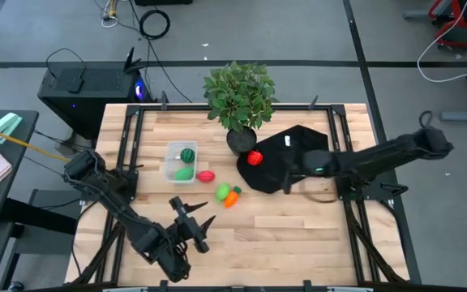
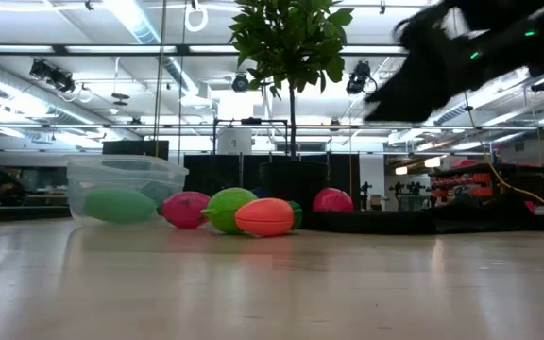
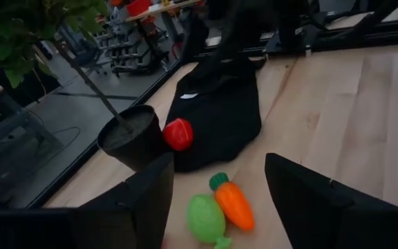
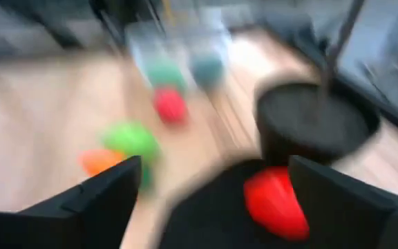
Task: Pick and placing Produce into tupperware
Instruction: Put the apple into the bin
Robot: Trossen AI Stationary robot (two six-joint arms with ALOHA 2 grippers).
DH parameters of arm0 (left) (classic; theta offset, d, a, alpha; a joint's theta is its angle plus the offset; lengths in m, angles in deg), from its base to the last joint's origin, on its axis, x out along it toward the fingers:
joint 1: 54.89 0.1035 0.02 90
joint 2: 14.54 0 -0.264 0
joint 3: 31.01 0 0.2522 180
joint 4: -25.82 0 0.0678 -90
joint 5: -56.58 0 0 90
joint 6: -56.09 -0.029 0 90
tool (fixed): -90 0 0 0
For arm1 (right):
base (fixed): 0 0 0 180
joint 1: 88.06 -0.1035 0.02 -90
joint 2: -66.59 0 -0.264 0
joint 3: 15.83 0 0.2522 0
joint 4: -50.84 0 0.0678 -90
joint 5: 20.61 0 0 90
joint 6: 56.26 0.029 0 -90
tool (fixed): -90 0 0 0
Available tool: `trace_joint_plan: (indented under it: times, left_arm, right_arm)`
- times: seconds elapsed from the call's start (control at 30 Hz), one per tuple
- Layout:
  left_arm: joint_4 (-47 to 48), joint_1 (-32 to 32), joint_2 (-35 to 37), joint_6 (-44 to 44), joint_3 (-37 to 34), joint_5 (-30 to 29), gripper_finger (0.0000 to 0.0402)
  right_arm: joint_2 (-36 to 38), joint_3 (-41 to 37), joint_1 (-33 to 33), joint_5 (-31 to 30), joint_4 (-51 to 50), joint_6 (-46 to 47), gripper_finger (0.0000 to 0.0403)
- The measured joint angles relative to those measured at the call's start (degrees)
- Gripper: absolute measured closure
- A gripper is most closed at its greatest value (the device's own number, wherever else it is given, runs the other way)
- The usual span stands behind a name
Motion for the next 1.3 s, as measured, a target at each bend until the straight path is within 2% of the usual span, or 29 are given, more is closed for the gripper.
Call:
trace_joint_plan:
  times: [0.1, 0.2, 0.37, 0.9, 1.17, 1.3]
  left_arm:
    - [0.0, -0.5, 0.2, -1.4, 0.0, -0.1, 0.017]
    - [-0.1, -1.2, 0.9, -1.3, -0.1, -0.5, 0.017]
    - [0.1, -2.4, 0.8, -0.8, -0.1, -0.6, 0.0171]
    - [0.2, -2.5, 0.8, -0.1, -0.1, -0.5, 0.0171]
    - [0.2, -2.5, 0.8, -0.1, -0.1, -0.5, 0.017]
    - [0.2, -2.5, 0.8, -0.1, -0.1, -0.5, 0.017]
  right_arm:
    - [-8.4, 6.7, 0.2, -4.8, -10.3, -0.4, 0.0008]
    - [-15.2, 11.9, 0.8, -9.1, -18.3, -0.5, 0.001]
    - [-20.7, 15.0, 2.6, -10.3, -20.3, -1.5, 0.0016]
    - [-22.0, 15.0, 8.6, -9.9, -18.4, -9.9, 0.0003]
    - [-22.2, 15.0, 9.3, -8.3, -16.6, -11.6, 0.0003]
    - [-24.5, 14.9, 9.2, -7.5, -14.0, -11.8, 0.0003]
